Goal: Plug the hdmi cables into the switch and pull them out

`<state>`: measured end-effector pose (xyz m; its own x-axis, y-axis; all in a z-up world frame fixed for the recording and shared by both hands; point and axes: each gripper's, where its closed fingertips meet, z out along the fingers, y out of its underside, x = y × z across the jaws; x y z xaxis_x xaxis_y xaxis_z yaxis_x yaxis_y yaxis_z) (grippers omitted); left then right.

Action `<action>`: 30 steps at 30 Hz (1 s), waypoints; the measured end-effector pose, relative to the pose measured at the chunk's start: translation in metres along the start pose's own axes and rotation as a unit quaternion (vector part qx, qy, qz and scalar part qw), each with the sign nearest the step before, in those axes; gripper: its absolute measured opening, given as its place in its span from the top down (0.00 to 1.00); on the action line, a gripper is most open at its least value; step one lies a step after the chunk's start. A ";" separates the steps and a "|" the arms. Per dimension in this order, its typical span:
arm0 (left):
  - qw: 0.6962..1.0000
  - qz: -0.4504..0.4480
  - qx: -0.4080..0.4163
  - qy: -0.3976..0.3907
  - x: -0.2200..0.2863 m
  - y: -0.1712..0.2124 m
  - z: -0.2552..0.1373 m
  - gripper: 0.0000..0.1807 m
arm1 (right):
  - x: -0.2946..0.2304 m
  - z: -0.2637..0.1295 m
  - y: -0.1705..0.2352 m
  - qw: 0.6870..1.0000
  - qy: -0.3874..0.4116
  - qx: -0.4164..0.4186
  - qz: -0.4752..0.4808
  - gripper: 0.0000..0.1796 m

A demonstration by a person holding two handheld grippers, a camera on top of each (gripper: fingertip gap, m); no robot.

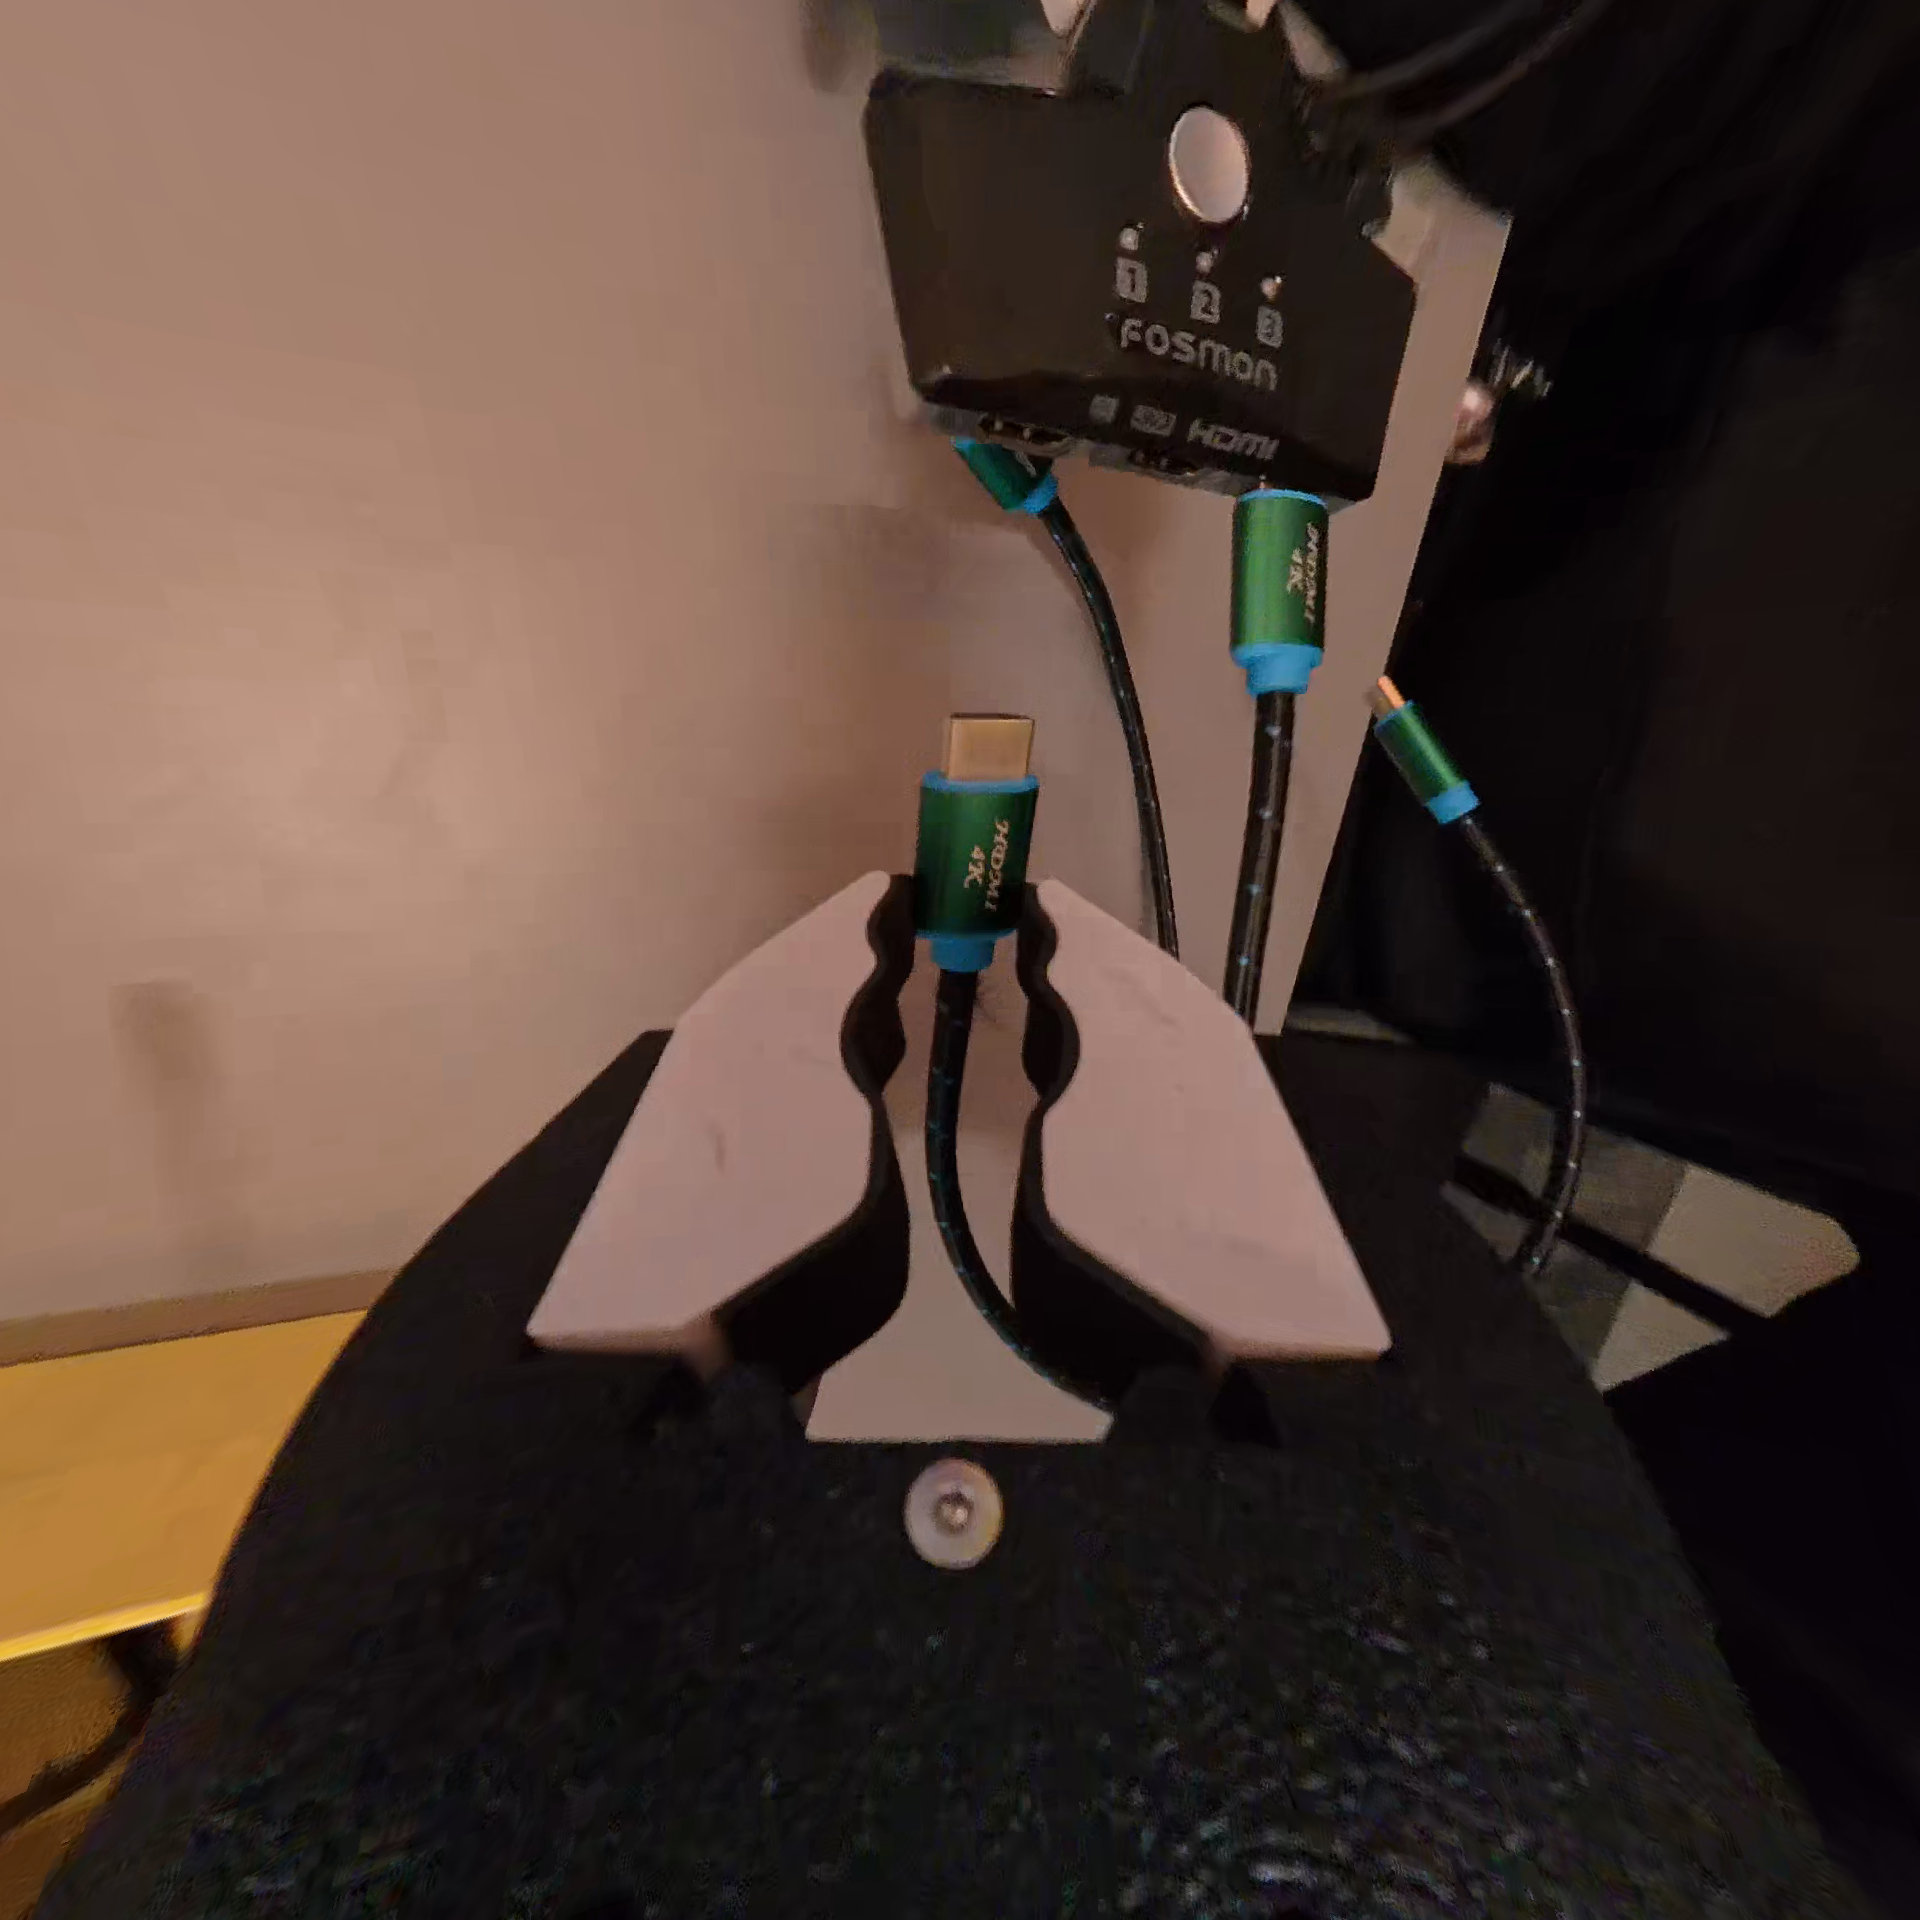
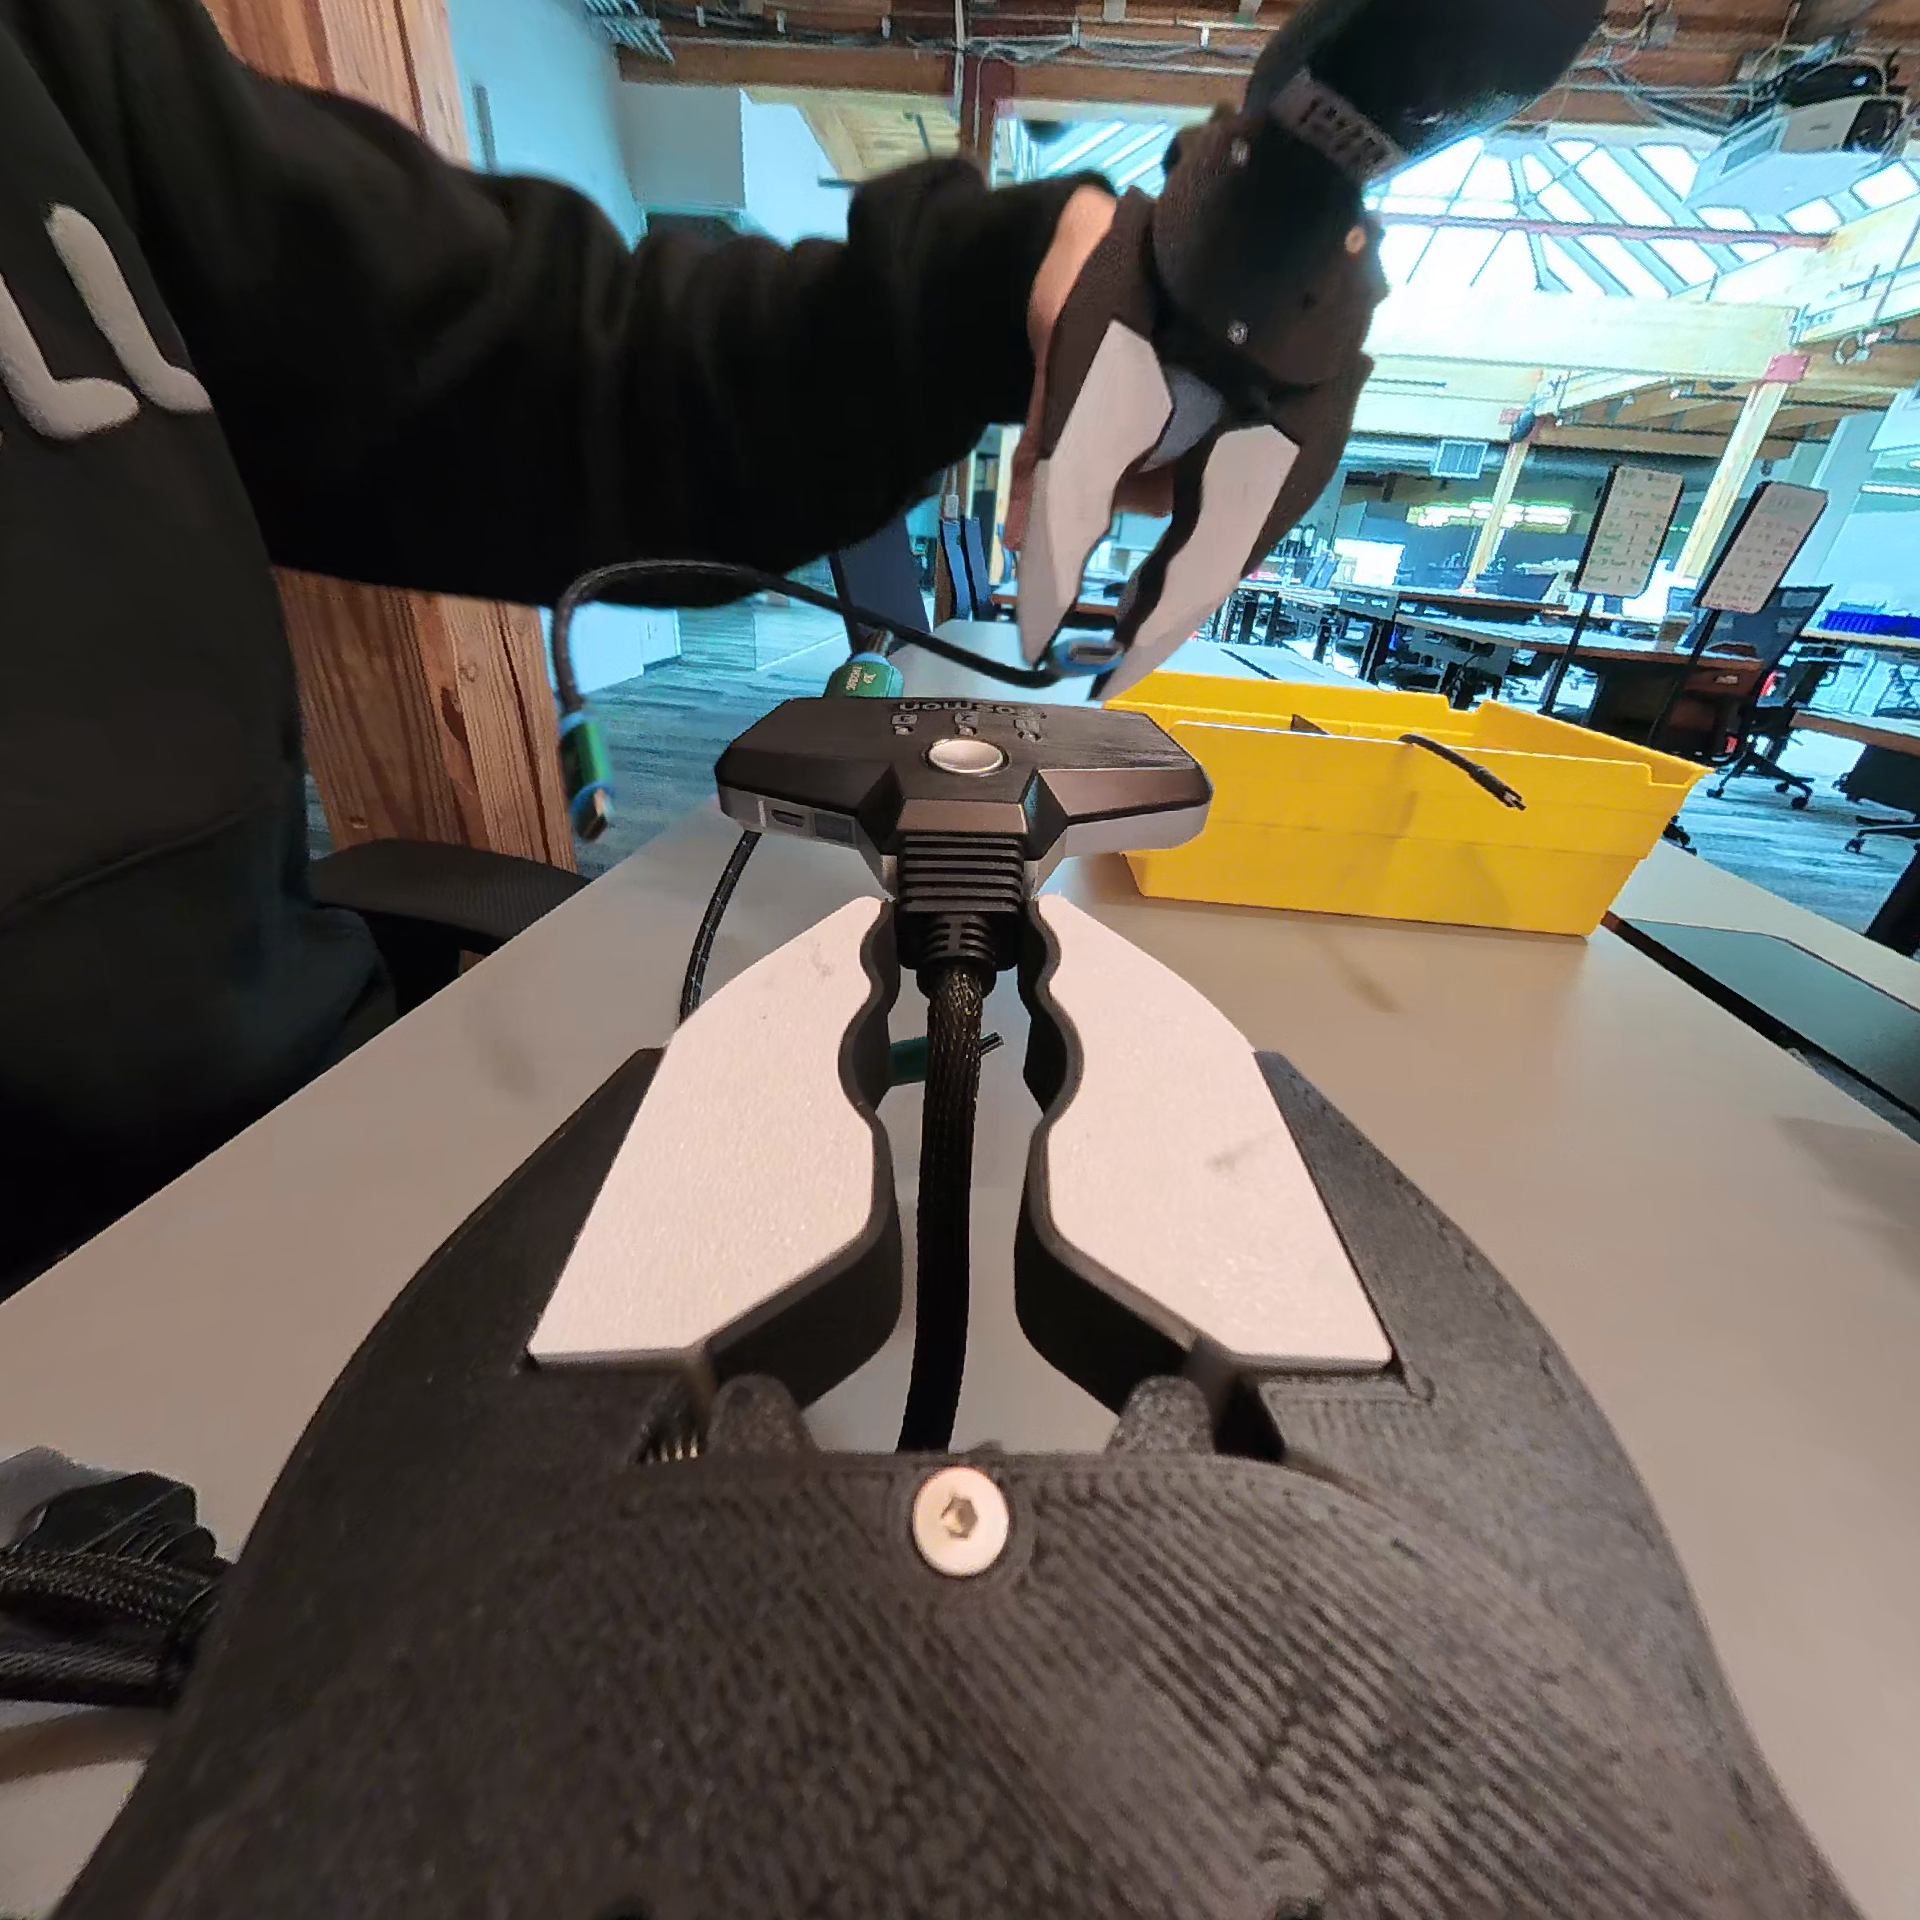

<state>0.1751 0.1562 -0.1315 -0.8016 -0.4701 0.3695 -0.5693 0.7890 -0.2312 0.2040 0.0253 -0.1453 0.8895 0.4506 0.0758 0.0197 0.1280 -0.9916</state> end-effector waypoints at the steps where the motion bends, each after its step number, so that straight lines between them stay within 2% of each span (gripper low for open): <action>1: 1.000 0.003 -0.026 0.002 0.002 -0.002 0.005 0.89 | 0.000 0.000 0.000 1.000 0.000 -0.001 -0.001 0.88; 4: 0.997 0.013 -0.080 0.017 0.007 -0.011 0.016 0.89 | -0.001 0.001 0.001 1.000 -0.001 -0.006 -0.003 0.88; 10: 0.992 0.019 -0.126 0.017 0.004 -0.025 0.018 0.89 | -0.001 0.005 0.006 1.000 -0.003 -0.026 -0.009 0.88; 18: 0.986 0.008 -0.169 0.010 0.002 -0.020 0.019 0.89 | -0.001 0.009 0.008 0.999 -0.002 -0.033 -0.014 0.88; 30: 0.982 0.005 -0.191 0.002 0.001 -0.015 0.029 0.90 | -0.001 0.011 0.009 0.999 0.004 -0.044 -0.027 0.88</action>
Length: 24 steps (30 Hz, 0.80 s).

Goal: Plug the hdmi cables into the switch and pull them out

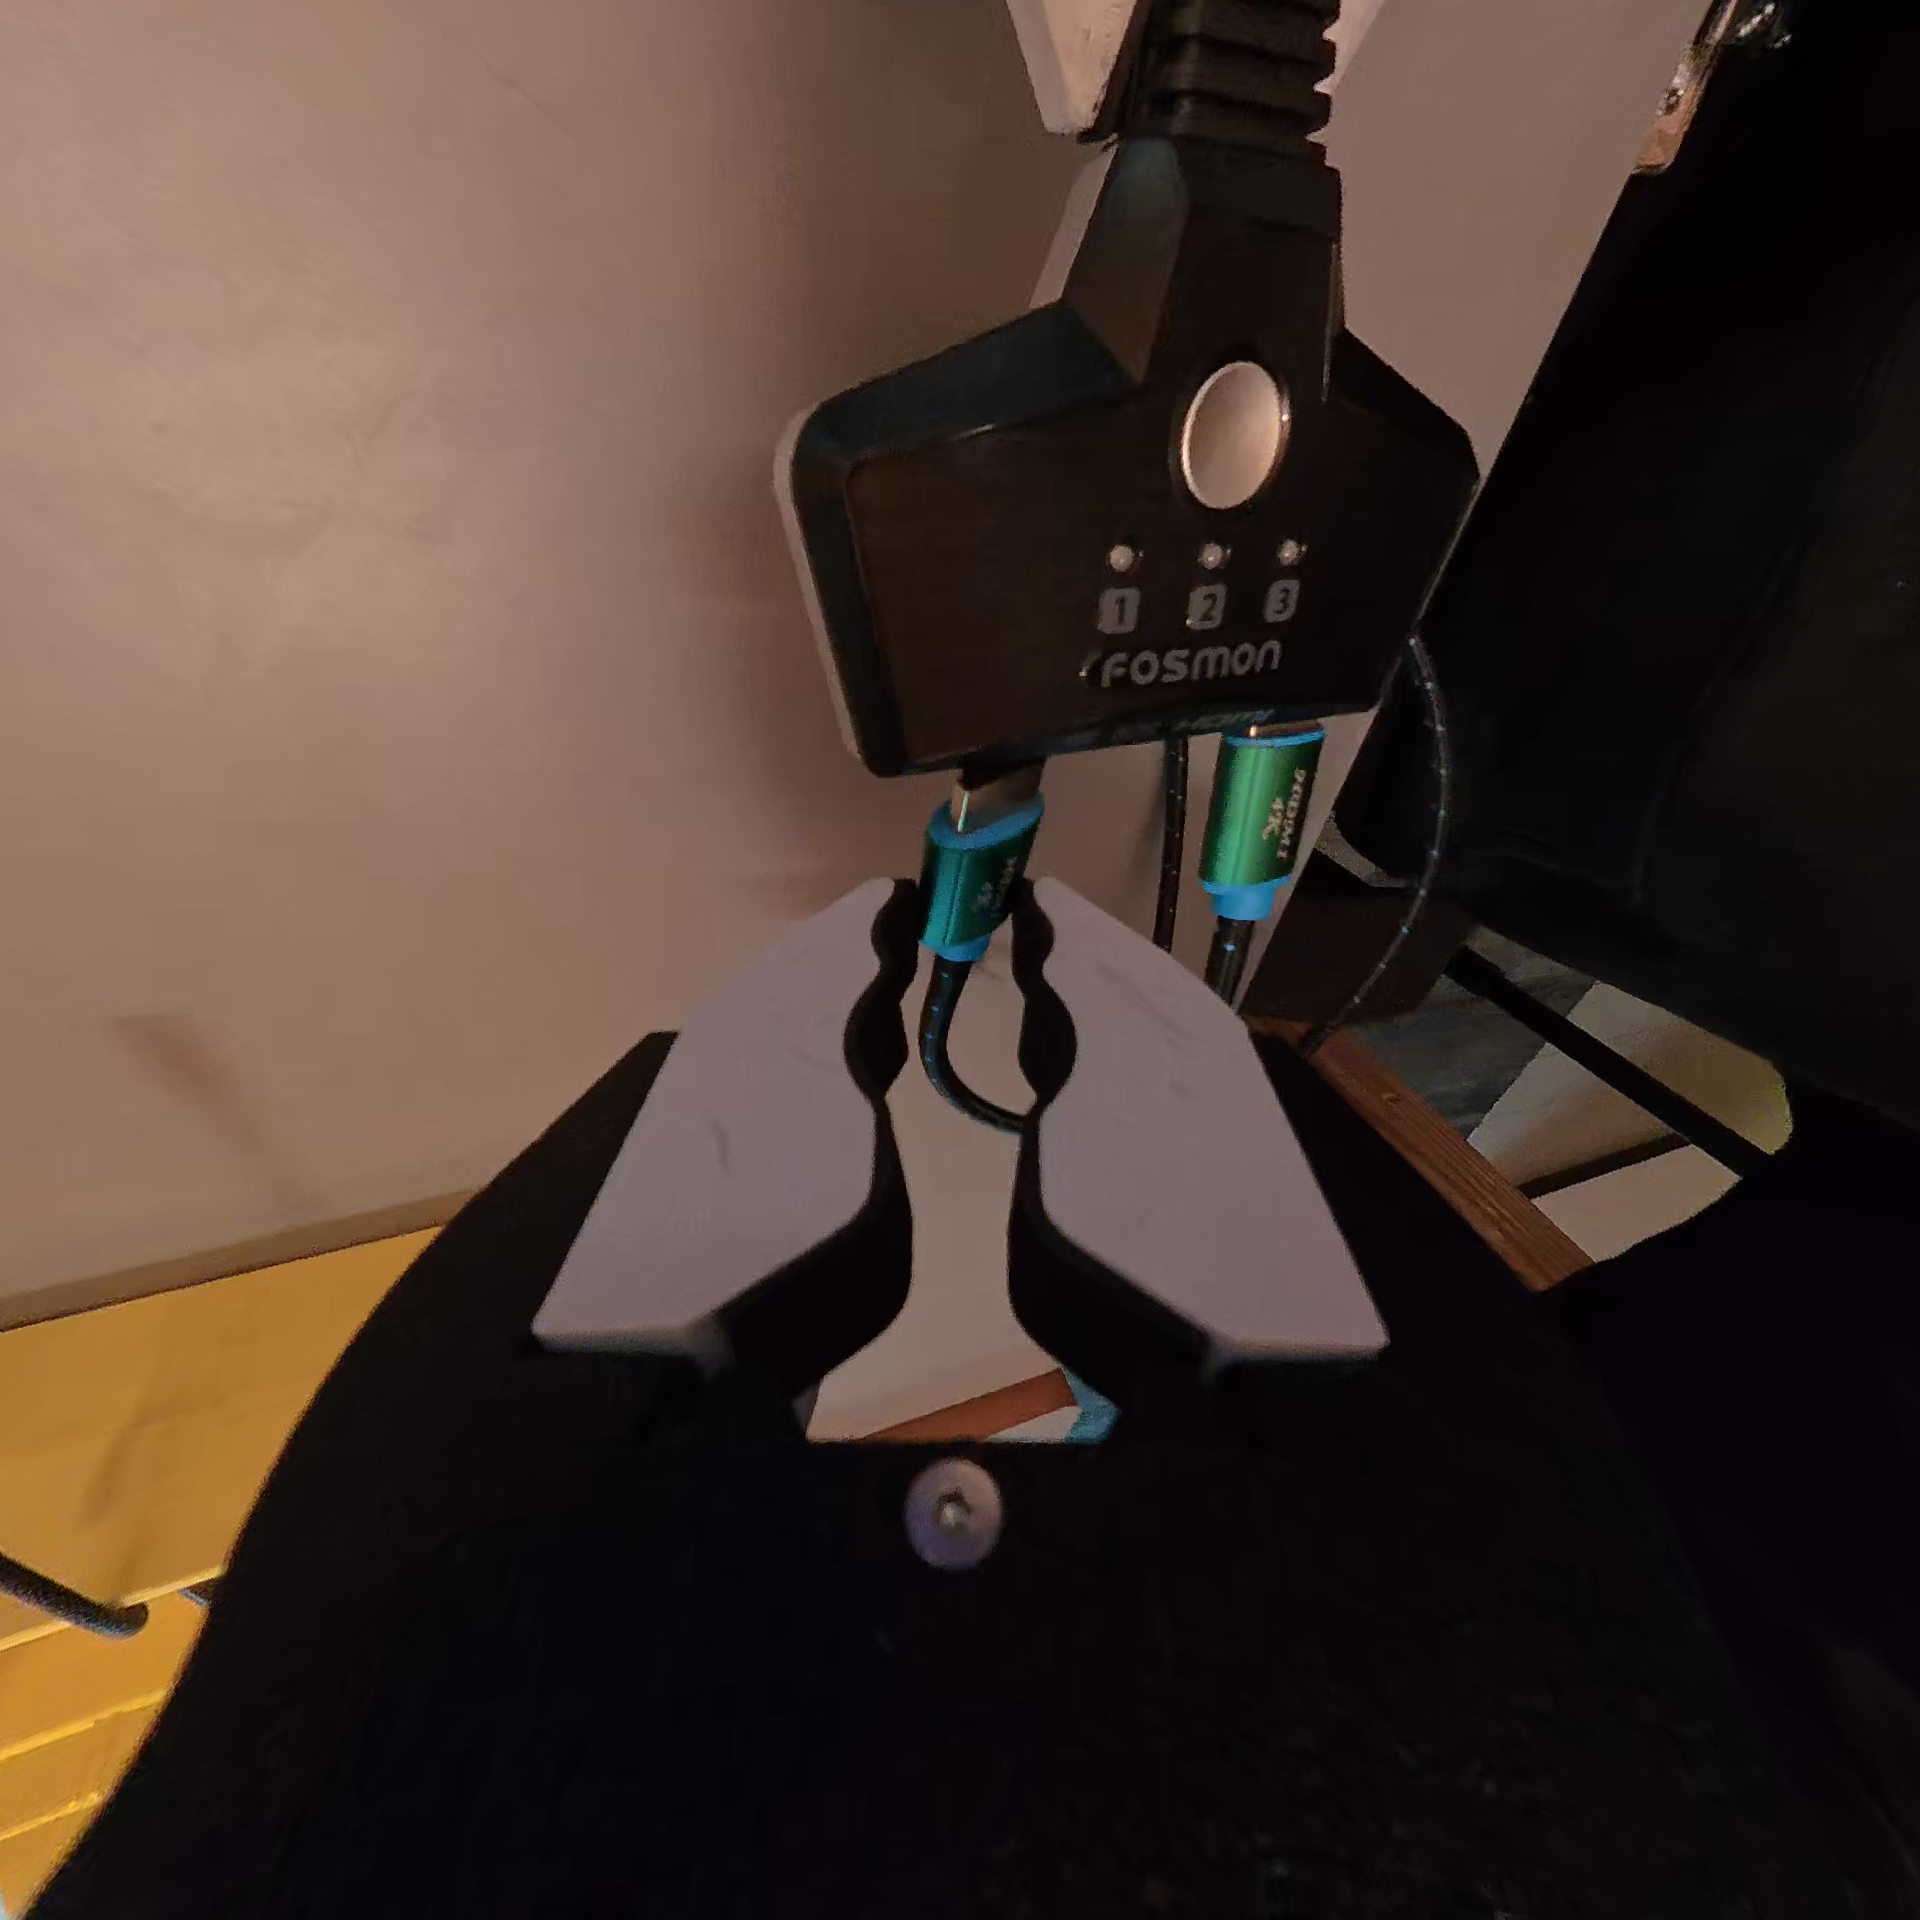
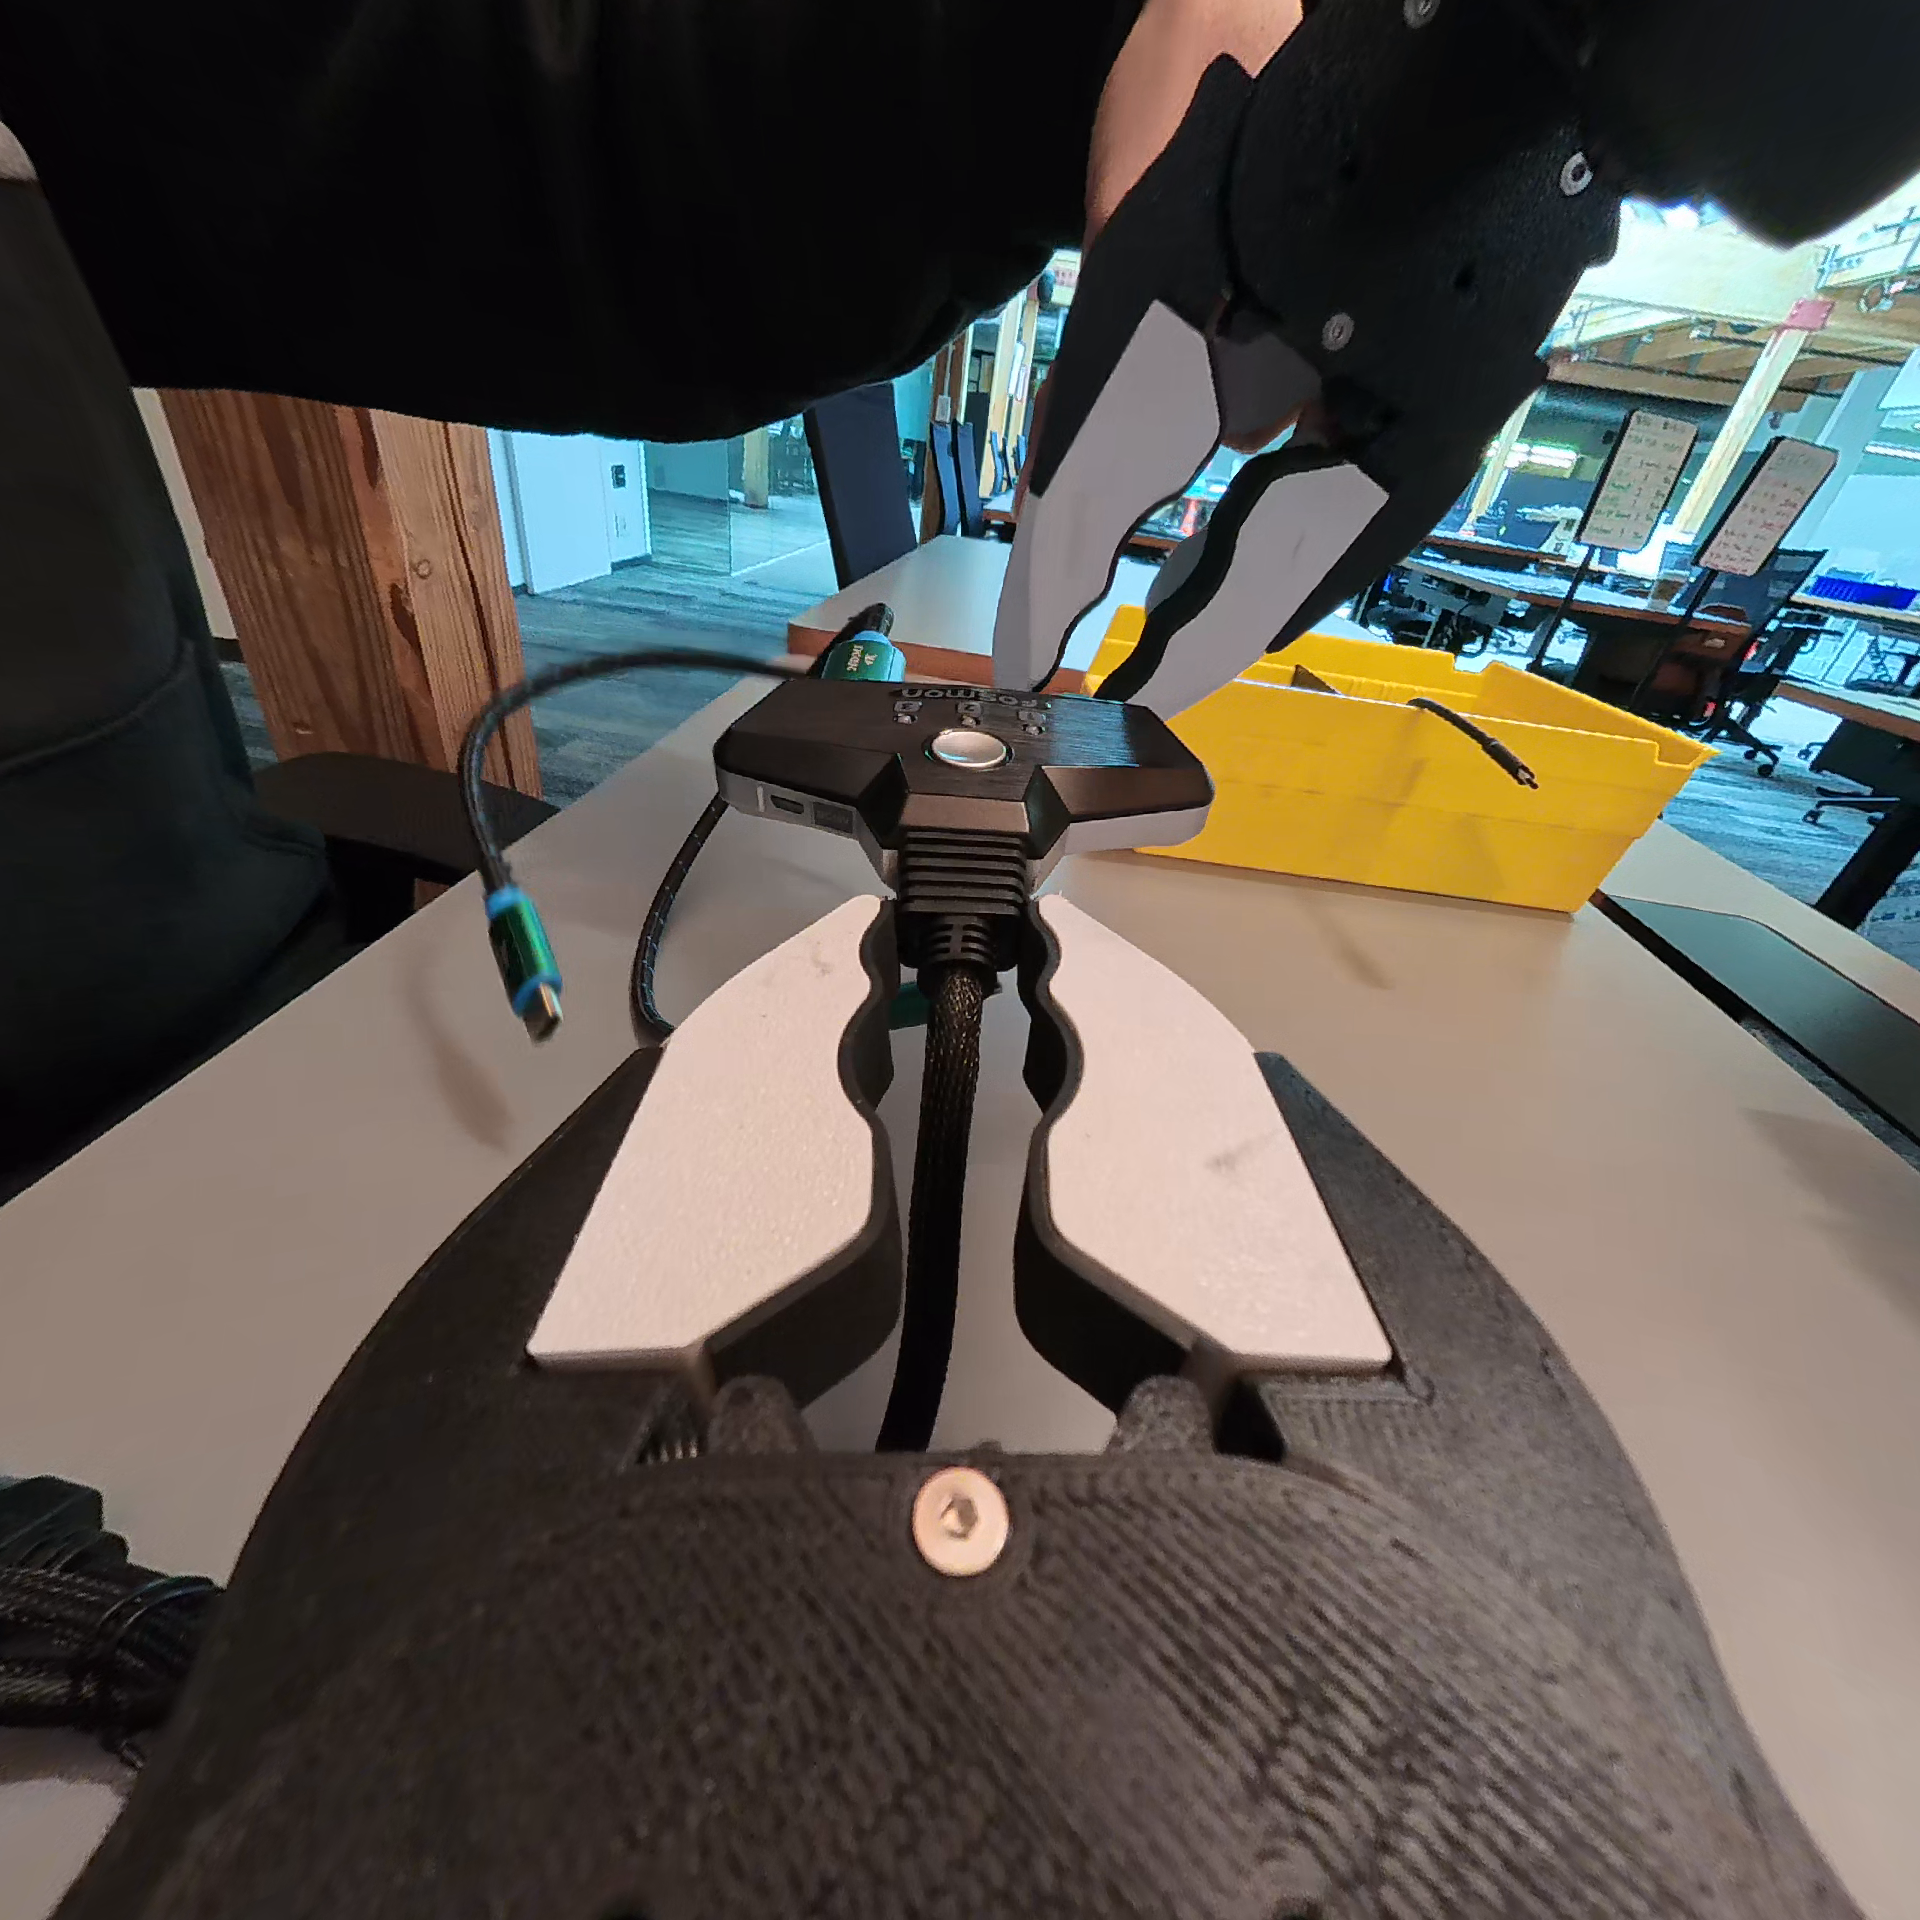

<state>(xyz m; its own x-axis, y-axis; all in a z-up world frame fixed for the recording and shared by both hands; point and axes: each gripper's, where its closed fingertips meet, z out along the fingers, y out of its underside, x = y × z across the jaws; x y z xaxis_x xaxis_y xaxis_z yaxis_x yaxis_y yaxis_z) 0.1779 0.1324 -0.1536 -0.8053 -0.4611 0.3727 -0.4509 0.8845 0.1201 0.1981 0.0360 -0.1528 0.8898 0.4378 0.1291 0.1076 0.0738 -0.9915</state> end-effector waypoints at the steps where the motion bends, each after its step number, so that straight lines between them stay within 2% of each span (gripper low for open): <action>1: 1.000 0.000 0.002 -0.002 0.000 0.000 0.001 0.90 | 0.000 0.000 0.000 1.000 0.001 -0.001 -0.001 0.88; 8: 0.999 0.016 0.034 -0.013 -0.009 -0.003 0.012 0.92 | 0.002 -0.003 0.004 1.000 0.006 -0.008 0.000 0.88; 10: 0.996 0.022 0.086 -0.007 -0.019 -0.005 0.023 0.92 | 0.003 -0.005 0.004 1.000 0.009 -0.005 0.004 0.88; 13: 0.977 0.018 0.205 0.056 -0.025 -0.010 0.033 0.93 | 0.003 -0.007 0.003 1.000 0.009 -0.001 0.005 0.88; 16: 0.928 0.017 0.344 0.140 -0.019 -0.016 0.027 0.94 | 0.003 -0.007 0.003 1.000 0.009 -0.001 0.005 0.88; 19: 0.873 -0.015 0.452 0.183 -0.022 -0.015 0.017 0.94 | 0.004 -0.009 0.002 1.000 0.011 0.004 0.004 0.88; 23: 0.789 -0.078 0.573 0.209 -0.037 -0.010 0.003 0.94 | 0.007 -0.011 0.000 1.000 0.018 0.011 0.005 0.88; 24: 0.777 -0.091 0.586 0.213 -0.039 -0.008 0.005 0.94 | 0.007 -0.011 0.000 1.000 0.019 0.012 0.005 0.88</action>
<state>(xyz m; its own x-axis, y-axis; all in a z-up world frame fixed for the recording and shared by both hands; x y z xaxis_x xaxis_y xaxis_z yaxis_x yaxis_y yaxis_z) 0.2109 0.1425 -0.1734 -0.5988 -0.2850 0.7485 -0.7845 0.0201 -0.6199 0.2091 0.0287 -0.1521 0.9069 0.4042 0.1186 0.0892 0.0908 -0.9919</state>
